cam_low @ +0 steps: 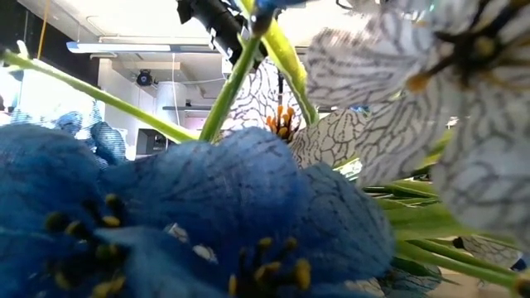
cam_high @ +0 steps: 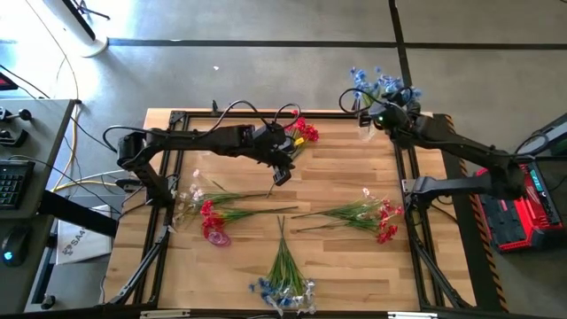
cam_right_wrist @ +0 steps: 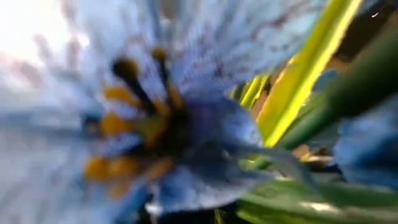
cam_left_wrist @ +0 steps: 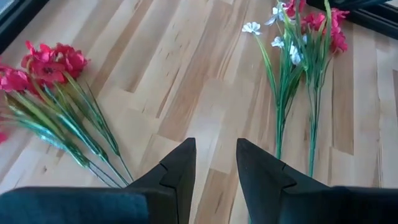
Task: Sort flowers into vase by color
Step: Put the top blue flowers into the right transparent vase
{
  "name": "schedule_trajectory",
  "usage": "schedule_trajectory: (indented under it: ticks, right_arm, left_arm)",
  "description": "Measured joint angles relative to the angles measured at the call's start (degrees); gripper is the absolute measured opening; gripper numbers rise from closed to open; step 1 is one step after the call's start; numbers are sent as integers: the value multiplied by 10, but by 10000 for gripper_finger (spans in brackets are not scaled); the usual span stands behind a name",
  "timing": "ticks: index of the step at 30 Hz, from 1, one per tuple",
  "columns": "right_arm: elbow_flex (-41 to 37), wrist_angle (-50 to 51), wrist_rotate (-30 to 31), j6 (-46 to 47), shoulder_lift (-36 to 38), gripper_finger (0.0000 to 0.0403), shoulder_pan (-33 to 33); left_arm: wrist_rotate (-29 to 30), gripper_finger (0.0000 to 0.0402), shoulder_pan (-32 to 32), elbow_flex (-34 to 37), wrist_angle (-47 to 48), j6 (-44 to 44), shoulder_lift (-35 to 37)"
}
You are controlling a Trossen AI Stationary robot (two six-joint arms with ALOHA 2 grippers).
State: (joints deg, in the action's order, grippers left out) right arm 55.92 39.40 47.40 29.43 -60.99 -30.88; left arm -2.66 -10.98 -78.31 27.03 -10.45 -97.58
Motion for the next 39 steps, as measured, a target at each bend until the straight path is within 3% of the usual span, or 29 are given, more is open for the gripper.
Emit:
schedule_trajectory:
  ticks: [11,26,30,39]
  right_arm:
    - [-26,-11,-42,2,-1,0,-9]
    - [-26,5,-144,-14,-20,9,-59]
    - [-26,11,-173,-15,-28,62,-59]
    - [28,87,-184,43,9,252,-51]
  left_arm:
    - [-20,104,-21,0,-13,1,0]
    - [-22,104,-17,0,-17,-13,0]
    - [-22,104,-7,0,-14,-14,0]
    - [-17,104,3,0,53,13,49]
